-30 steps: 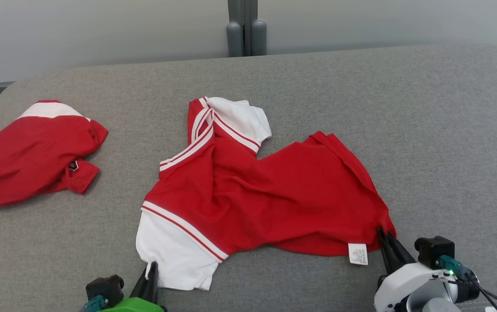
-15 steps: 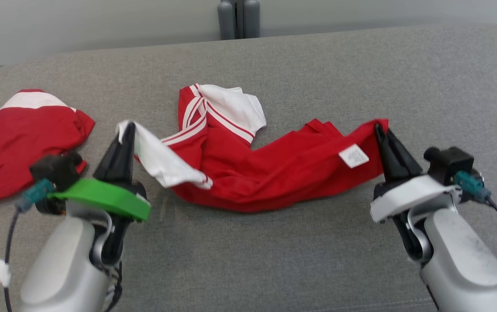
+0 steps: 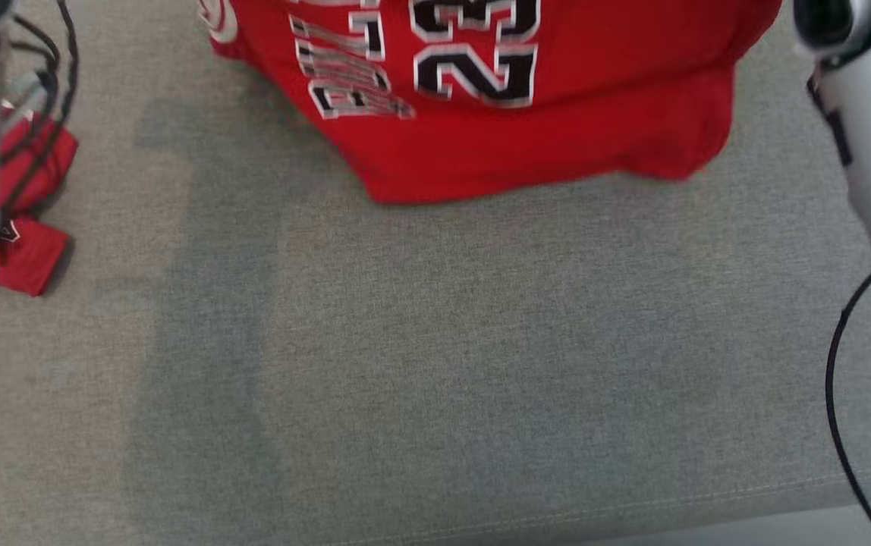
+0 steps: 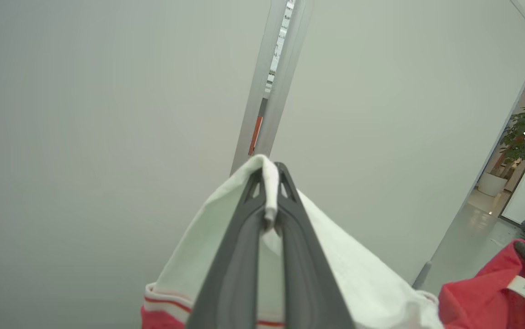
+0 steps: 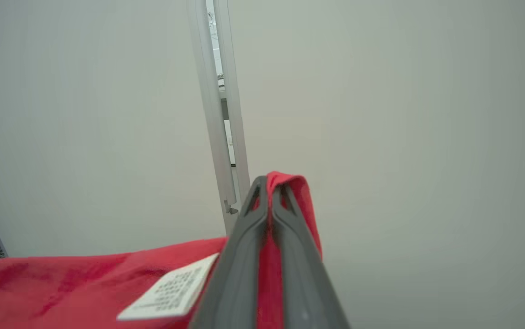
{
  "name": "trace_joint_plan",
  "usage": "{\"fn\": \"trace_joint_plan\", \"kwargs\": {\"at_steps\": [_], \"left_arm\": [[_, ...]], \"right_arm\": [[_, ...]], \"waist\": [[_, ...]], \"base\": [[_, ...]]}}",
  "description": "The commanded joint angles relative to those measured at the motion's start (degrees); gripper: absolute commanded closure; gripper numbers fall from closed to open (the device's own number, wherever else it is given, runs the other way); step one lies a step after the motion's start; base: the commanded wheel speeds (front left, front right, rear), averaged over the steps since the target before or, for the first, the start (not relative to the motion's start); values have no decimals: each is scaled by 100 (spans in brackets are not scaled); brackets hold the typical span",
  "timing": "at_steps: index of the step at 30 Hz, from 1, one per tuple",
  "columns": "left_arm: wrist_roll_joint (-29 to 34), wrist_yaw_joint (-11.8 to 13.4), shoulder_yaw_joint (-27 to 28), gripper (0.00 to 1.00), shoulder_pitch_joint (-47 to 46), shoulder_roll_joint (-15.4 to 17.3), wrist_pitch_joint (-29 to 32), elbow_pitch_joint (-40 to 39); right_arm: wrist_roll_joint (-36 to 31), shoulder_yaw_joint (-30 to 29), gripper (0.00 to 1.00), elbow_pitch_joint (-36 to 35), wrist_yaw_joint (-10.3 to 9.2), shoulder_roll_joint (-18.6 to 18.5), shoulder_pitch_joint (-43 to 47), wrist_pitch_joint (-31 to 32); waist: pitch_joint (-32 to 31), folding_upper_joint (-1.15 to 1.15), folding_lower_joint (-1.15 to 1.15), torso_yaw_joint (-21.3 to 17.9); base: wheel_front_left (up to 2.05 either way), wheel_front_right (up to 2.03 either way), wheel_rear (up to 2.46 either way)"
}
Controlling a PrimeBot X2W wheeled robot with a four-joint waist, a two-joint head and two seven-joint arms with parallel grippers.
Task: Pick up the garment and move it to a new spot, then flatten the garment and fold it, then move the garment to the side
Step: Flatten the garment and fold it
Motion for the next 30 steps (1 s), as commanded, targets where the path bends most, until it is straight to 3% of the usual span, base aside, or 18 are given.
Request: {"fn": "trace_joint_plan", "kwargs": {"at_steps": [1,7,15,22,30], "left_arm": [[18,-18,13,100,-507,22,8,231],[95,-18,16,100,-2245,-115,-284,1058],[-109,-18,-292,100,-3125,-167,-540,1399],[-259,-18,-782,100,-2501,68,-856,1167],[-594,-18,-1114,100,-224,602,-1293,205]], "right_arm": [[102,-54,100,195,-8,-4,-518,35],[97,-126,100,1071,-8,-41,-2166,-43],[94,156,100,1892,-6,-112,-3154,-203],[582,538,100,1849,-6,-193,-2741,-289],[1207,1084,100,749,-6,-601,-671,-335]], "waist": [[702,0,-2,-90],[785,0,-2,-156],[653,0,-2,-159],[720,0,-2,-92],[381,0,-2,-94]], "base": [[0,0,0],[0,0,0],[0,0,0],[0,0,0],[0,0,0]]}}
